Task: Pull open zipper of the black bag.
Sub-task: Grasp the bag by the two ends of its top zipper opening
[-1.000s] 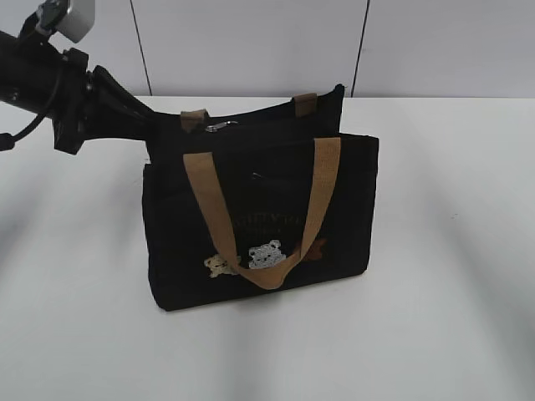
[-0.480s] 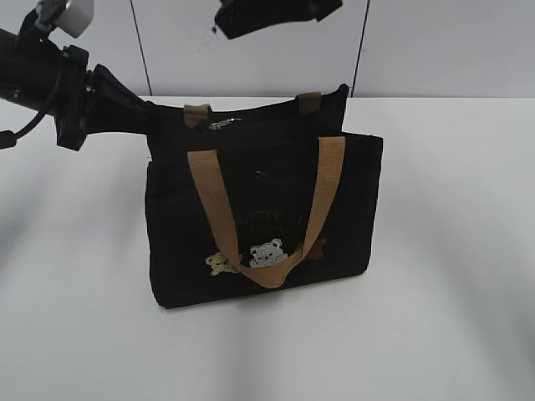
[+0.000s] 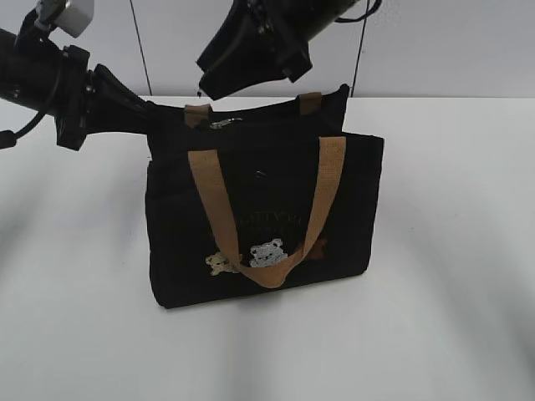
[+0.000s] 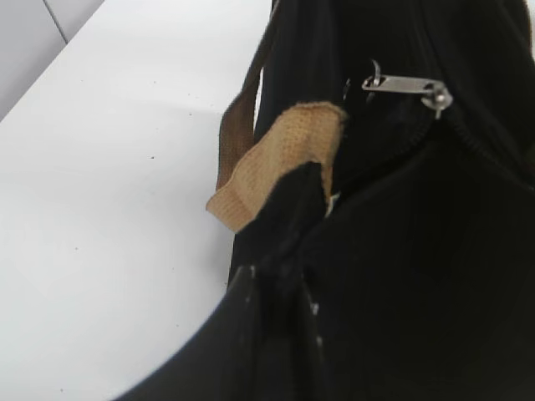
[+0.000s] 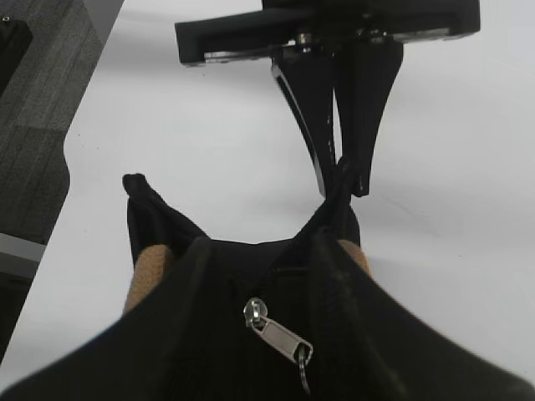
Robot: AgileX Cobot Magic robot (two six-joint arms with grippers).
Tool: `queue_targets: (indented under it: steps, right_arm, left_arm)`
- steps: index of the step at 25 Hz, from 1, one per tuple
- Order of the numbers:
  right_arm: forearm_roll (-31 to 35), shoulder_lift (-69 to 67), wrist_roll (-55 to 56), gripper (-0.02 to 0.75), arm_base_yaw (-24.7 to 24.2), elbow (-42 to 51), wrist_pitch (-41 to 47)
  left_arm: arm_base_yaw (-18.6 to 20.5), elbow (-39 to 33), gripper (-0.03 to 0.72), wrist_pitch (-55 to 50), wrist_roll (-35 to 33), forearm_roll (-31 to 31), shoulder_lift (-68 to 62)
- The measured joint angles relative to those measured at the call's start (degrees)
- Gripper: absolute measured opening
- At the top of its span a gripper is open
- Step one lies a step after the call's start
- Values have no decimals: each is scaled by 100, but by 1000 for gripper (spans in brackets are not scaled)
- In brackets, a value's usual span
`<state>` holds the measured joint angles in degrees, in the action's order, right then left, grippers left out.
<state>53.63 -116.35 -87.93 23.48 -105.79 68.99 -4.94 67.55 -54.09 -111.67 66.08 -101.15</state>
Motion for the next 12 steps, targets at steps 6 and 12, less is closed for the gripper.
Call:
queue_targets:
  steps: [6, 12]
  right_arm:
    - [-40, -326, -81, 241, 0, 0, 17]
    - [-40, -350, -390, 239, 0, 0, 23]
  left_arm:
    - [0, 0, 55, 0, 0, 5, 0]
    - [0, 0, 55, 0, -5, 5, 0]
